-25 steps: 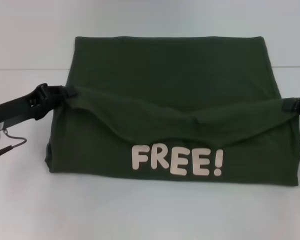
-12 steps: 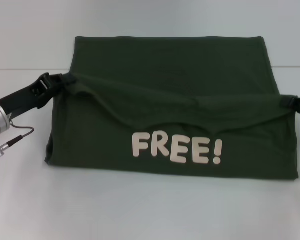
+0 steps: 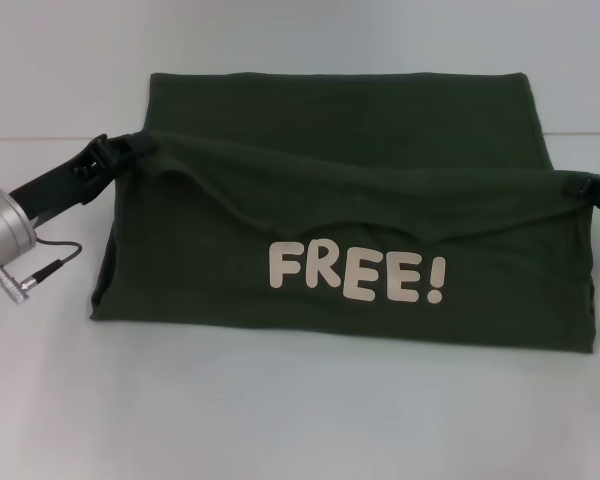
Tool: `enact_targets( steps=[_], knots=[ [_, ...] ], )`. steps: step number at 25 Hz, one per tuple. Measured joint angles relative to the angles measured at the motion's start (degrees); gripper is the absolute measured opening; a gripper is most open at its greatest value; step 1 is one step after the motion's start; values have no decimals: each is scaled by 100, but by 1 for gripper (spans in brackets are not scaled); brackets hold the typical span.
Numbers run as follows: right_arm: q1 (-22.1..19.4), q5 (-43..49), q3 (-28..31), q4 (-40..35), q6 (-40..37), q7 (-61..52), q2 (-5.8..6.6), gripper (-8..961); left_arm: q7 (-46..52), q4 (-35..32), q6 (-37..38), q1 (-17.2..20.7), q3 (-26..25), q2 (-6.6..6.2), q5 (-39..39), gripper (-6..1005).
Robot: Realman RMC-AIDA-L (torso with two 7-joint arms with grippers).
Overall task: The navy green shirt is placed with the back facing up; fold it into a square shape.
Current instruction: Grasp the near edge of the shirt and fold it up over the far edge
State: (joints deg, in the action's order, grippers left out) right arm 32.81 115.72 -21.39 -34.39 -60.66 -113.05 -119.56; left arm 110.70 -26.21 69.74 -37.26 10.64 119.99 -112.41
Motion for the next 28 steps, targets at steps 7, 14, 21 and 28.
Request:
enact_targets(
  steps=[7, 14, 21, 28],
  knots=[
    [132, -99, 1, 285, 430, 413, 3, 106, -298, 56, -280, -30, 0, 117, 101, 40],
    [326, -107, -81, 394, 688, 551, 4, 125, -444, 55, -501, -78, 12, 184, 235, 41],
    [426, -103, -487, 534, 1072, 621, -9, 145, -579, 128, -1095, -103, 42, 325, 236, 41],
    [463, -108, -606, 556, 1081, 699, -14, 165, -631, 334, -1492, -166, 128, 388, 321, 42]
  ],
)
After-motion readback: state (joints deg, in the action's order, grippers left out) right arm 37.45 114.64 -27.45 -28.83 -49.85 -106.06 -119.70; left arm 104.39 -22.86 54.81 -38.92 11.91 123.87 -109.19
